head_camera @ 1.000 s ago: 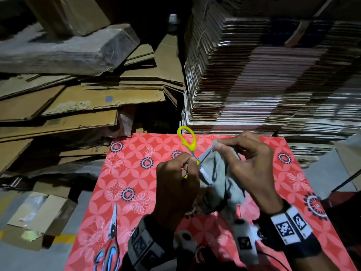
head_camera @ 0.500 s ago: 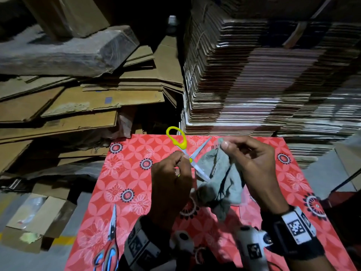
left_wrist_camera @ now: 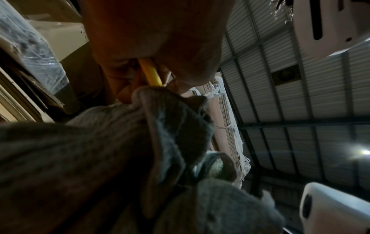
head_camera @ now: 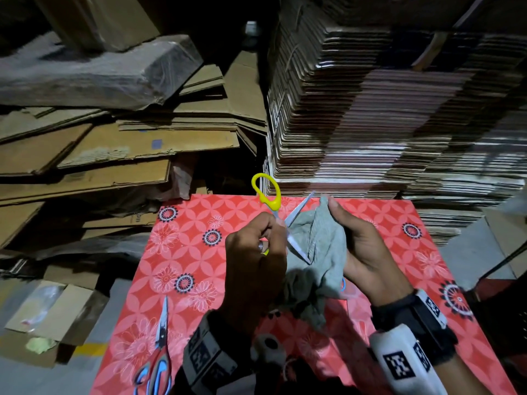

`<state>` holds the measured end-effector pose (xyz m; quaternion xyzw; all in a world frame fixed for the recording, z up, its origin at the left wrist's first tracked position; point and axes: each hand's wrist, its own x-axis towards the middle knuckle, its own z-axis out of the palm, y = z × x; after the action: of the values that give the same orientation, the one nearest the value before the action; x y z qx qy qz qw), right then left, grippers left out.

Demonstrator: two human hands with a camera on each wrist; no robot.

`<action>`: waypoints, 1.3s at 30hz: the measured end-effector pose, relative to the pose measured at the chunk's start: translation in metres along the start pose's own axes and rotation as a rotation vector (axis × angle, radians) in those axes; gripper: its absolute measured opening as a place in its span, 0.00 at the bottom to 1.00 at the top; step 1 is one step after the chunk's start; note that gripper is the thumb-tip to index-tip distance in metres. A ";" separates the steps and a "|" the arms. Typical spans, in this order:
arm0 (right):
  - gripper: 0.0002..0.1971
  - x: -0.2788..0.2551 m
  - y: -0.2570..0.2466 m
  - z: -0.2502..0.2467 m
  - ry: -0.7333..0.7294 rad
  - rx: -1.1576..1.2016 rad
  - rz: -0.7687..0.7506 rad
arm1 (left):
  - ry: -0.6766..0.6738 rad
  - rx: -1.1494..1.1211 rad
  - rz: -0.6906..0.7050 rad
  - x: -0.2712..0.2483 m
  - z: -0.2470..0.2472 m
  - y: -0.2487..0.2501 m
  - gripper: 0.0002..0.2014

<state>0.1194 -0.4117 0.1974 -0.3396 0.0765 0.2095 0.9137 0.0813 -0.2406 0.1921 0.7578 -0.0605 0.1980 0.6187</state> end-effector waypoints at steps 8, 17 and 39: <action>0.50 -0.005 0.001 0.006 -0.017 0.019 0.028 | 0.014 0.083 0.084 0.001 0.000 0.007 0.18; 0.22 -0.019 0.004 0.012 -0.098 -0.056 -0.072 | 0.020 0.042 0.067 0.007 -0.004 0.000 0.12; 0.13 -0.019 0.014 0.007 0.044 -0.993 -0.510 | -0.204 -0.346 -0.300 0.009 -0.013 0.005 0.07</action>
<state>0.0963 -0.4040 0.2001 -0.7412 -0.0971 -0.0144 0.6640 0.0846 -0.2281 0.2015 0.6573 -0.0423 0.0130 0.7523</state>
